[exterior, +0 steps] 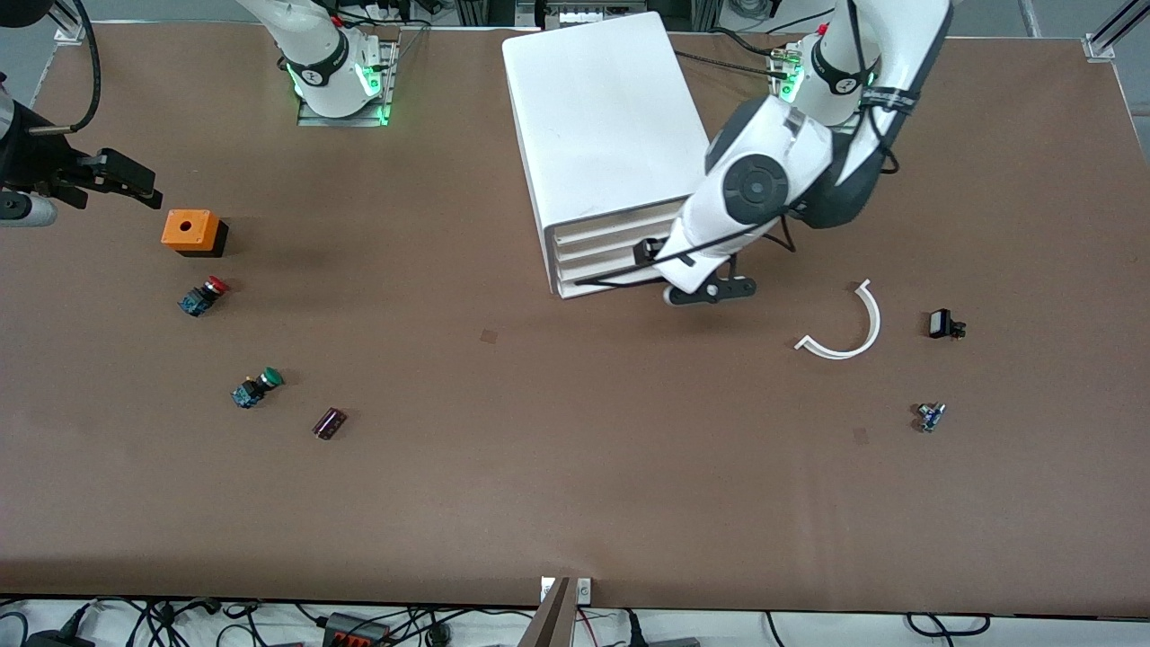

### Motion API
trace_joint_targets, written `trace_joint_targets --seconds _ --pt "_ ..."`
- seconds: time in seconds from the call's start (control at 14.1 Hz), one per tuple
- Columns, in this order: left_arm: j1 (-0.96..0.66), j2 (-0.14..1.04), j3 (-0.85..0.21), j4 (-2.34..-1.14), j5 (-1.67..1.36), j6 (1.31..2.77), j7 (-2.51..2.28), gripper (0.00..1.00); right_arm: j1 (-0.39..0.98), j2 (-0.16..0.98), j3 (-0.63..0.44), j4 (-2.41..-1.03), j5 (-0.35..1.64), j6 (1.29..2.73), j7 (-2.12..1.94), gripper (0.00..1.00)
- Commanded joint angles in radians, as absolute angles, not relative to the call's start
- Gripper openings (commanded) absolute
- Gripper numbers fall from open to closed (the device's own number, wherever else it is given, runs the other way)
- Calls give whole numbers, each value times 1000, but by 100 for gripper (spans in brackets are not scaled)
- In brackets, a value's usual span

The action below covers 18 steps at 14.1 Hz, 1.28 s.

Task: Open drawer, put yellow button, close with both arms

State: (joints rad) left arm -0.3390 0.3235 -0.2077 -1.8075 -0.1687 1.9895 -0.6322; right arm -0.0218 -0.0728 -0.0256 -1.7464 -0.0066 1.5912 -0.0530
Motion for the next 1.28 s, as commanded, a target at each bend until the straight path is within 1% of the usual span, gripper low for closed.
trace_joint_targets --seconds 0.0,0.14,0.35,0.5,0.64,0.78,0.85,0.92,1.06,1.2 --pt "-241 287 -209 -1784 -158 1945 -531 100 -20 -95 -25 -1741 -21 1568 -41 100" --pt "-189 287 -207 -1731 -152 1880 -490 100 -21 -89 -26 -1733 -21 1580 -41 100" --pt "-115 285 -210 -1613 -28 1702 -344 100 -20 -94 -25 -1732 -23 1568 -44 100" --pt "-72 284 -209 -1534 -20 1626 -260 100 -17 -94 -20 -1732 -25 1568 -44 100" --pt "-35 264 -213 -1470 -18 1557 -148 100 -17 -94 -20 -1732 -23 1566 -44 100" --pt "-19 227 -209 -1428 -6 1470 -83 100 -17 -95 -18 -1733 -23 1566 -44 100" --pt "18 216 -213 -1410 -6 1421 -34 100 -17 -92 -18 -1733 -25 1566 -43 100" --pt "47 207 -210 -1396 -21 1399 19 100 -17 -89 -20 -1733 -25 1568 -44 100" --pt "54 151 -195 -1423 -21 1405 83 100 -17 -94 -20 -1733 -25 1566 -44 100" --pt "46 91 -181 -1465 -17 1483 71 100 -26 -91 -26 -1733 -25 1569 -43 100"
